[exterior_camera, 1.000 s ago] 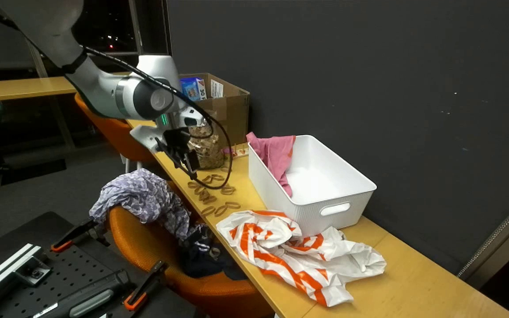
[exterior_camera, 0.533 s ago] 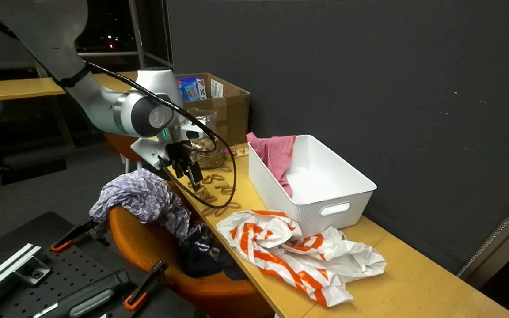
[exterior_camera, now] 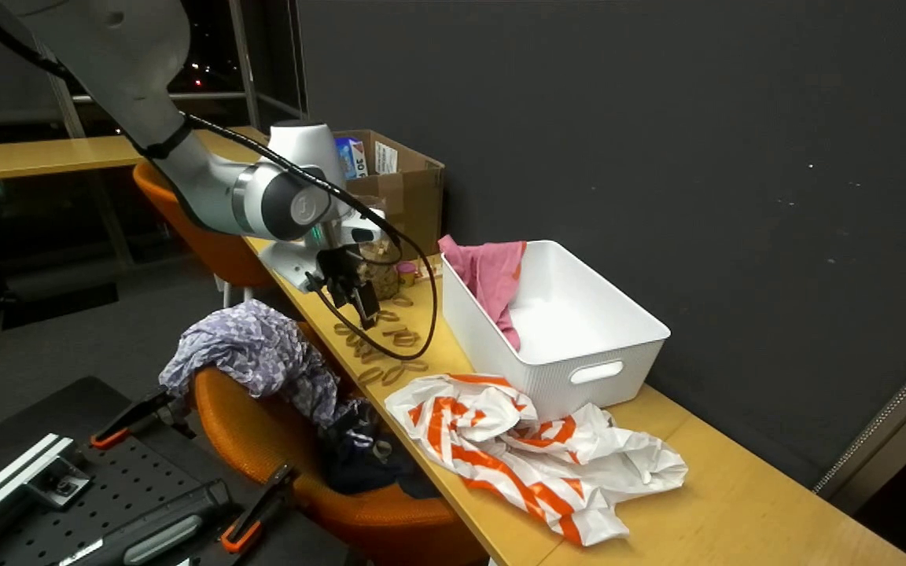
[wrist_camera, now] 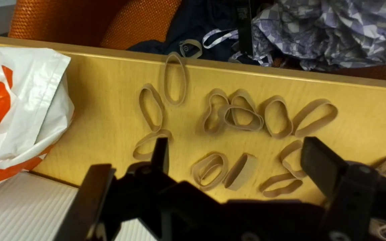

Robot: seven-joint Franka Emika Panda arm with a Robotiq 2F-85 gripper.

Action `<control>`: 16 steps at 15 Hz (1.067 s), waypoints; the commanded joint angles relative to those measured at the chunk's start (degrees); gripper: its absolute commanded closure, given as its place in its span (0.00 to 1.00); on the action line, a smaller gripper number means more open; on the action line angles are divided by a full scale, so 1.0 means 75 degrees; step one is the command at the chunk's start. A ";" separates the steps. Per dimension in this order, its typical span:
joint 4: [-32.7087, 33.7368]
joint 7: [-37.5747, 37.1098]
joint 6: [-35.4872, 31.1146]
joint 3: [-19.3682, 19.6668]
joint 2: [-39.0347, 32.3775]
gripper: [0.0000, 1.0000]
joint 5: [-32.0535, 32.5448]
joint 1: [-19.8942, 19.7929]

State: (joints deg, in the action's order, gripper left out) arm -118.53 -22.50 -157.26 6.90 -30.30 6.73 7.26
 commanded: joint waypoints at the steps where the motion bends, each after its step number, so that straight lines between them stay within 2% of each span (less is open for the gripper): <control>1: 0.0274 0.0142 0.0260 -0.0085 -0.0385 0.00 -0.0343 0.0019; 7: 0.0672 0.0242 0.0276 -0.0017 -0.1033 0.00 -0.0547 -0.0046; 16: 0.2162 0.0306 0.0726 -0.0084 -0.2220 0.00 -0.0579 -0.0007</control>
State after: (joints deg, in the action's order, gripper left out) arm -107.18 -21.73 -154.24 6.67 -43.52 3.93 7.26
